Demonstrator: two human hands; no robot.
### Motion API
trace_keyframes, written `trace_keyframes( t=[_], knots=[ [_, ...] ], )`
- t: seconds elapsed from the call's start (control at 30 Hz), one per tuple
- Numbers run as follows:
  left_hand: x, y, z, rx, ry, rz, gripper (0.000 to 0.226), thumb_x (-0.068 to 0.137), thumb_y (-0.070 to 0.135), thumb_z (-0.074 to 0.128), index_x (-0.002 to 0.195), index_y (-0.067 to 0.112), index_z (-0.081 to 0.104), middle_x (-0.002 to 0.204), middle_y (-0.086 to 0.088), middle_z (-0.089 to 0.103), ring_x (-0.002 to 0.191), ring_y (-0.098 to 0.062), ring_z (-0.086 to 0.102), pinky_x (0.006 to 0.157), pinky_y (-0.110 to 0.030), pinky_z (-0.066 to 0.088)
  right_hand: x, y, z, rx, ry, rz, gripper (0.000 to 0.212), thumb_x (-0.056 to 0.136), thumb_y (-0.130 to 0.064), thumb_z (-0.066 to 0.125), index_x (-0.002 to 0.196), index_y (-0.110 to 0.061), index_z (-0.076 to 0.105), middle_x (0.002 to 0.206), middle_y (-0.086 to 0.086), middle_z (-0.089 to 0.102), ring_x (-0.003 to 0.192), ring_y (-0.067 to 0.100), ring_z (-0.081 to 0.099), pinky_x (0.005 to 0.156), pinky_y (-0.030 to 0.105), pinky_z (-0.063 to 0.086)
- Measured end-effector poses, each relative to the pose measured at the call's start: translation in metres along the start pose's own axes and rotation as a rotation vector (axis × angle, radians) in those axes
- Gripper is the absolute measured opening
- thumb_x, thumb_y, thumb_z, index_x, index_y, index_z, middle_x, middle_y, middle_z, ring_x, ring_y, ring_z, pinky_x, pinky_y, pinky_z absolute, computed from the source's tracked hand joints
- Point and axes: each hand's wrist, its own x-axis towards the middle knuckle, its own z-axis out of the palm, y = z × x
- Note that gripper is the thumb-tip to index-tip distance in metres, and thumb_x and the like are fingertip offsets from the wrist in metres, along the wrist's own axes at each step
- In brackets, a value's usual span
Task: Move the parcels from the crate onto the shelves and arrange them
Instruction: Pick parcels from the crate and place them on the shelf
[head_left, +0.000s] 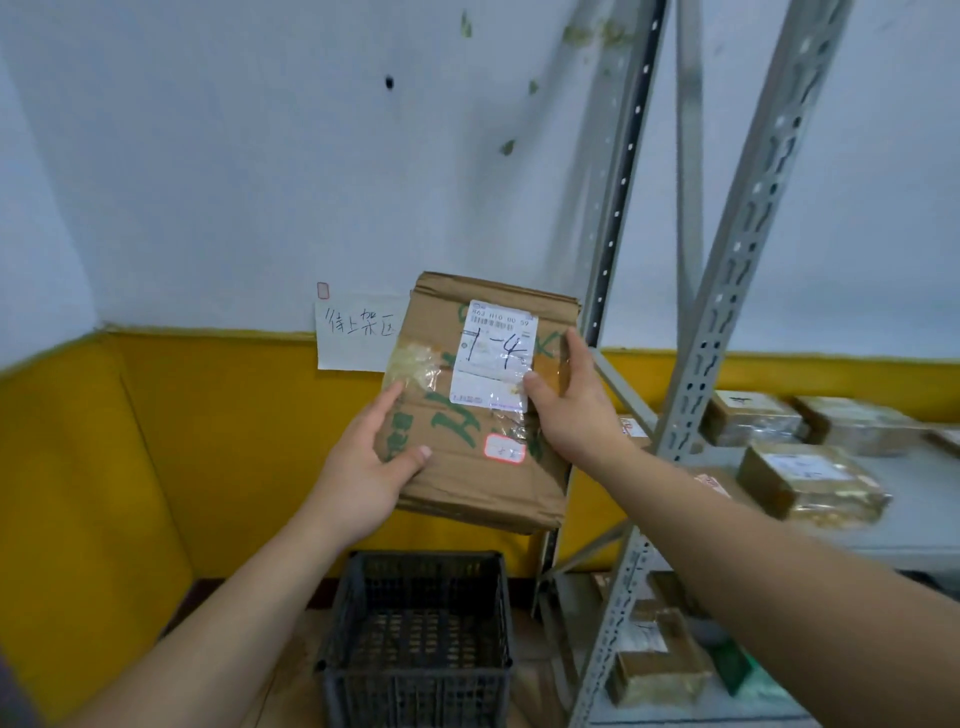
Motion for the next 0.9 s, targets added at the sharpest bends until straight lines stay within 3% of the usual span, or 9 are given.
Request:
trace_keyframes(
  t=[0.1,0.27,0.4,0.53,0.6,0.7,0.8,0.9],
  knots=[
    [-0.016,0.011,-0.001,-0.019,-0.042,0.037,0.072,0.089,0.015,0.067,0.149,0.032,0.031,0.147,0.007,0.039,0.119,-0.003,0.041,0.097,-0.016,0.034,-0.023,-0.001,-0.018,0.028,0.053,0.016,0.078,0.098,-0.042,0.056,0.158,-0.036,0.007,0.157,0.0,0.036,0.138,0.026,0.042,0.109,0.045,0.042],
    [-0.043,0.022,-0.004,-0.007,-0.155,0.089,0.071,0.09,0.016,0.065,0.149,0.034,0.03,0.142,0.012,0.037,0.116,0.0,0.039,0.086,-0.005,0.033,-0.073,0.0,-0.039,0.009,0.124,0.086,0.078,0.098,-0.043,0.056,0.157,-0.039,0.005,0.158,-0.006,0.034,0.139,0.025,0.041,0.111,0.045,0.039],
    [-0.063,0.028,0.014,-0.016,-0.275,0.109,0.072,0.09,0.017,0.066,0.149,0.036,0.028,0.146,0.01,0.037,0.119,-0.003,0.04,0.096,-0.02,0.037,-0.116,0.016,-0.059,-0.002,0.197,0.208,0.077,0.097,-0.045,0.056,0.155,-0.042,0.005,0.154,-0.001,0.04,0.132,0.027,0.048,0.106,0.051,0.044],
    [-0.09,0.042,0.055,-0.046,-0.388,0.125,0.071,0.09,0.019,0.067,0.148,0.035,0.03,0.146,0.009,0.038,0.119,-0.003,0.041,0.099,-0.018,0.034,-0.155,0.044,-0.102,-0.028,0.27,0.284,0.074,0.1,-0.041,0.054,0.157,-0.036,0.008,0.154,0.001,0.038,0.134,0.027,0.044,0.105,0.041,0.039],
    [-0.101,0.055,0.079,-0.049,-0.439,0.15,0.071,0.089,0.02,0.067,0.148,0.035,0.03,0.146,0.009,0.037,0.119,-0.003,0.04,0.097,-0.012,0.032,-0.169,0.059,-0.129,-0.038,0.307,0.313,0.073,0.1,-0.041,0.054,0.157,-0.036,0.009,0.154,0.002,0.039,0.132,0.027,0.047,0.1,0.039,0.041],
    [-0.116,0.084,0.122,-0.068,-0.504,0.199,0.07,0.09,0.019,0.066,0.148,0.033,0.031,0.143,0.01,0.036,0.117,-0.002,0.04,0.081,0.002,0.034,-0.189,0.085,-0.178,-0.044,0.373,0.354,0.073,0.099,-0.042,0.054,0.157,-0.036,0.01,0.151,0.003,0.043,0.125,0.027,0.052,0.096,0.037,0.044],
    [-0.136,0.123,0.18,-0.095,-0.574,0.241,0.07,0.09,0.021,0.066,0.148,0.036,0.03,0.144,0.01,0.036,0.119,-0.003,0.041,0.096,-0.014,0.036,-0.212,0.115,-0.238,-0.045,0.444,0.395,0.072,0.1,-0.04,0.053,0.157,-0.034,0.01,0.149,0.004,0.045,0.117,0.025,0.053,0.087,0.031,0.039],
    [-0.162,0.168,0.248,-0.126,-0.643,0.27,0.07,0.09,0.02,0.066,0.148,0.038,0.03,0.145,0.007,0.039,0.118,-0.006,0.042,0.098,-0.019,0.034,-0.241,0.15,-0.313,-0.05,0.537,0.436,0.073,0.1,-0.04,0.055,0.158,-0.033,0.012,0.15,0.004,0.045,0.126,0.027,0.051,0.095,0.032,0.04]
  ],
)
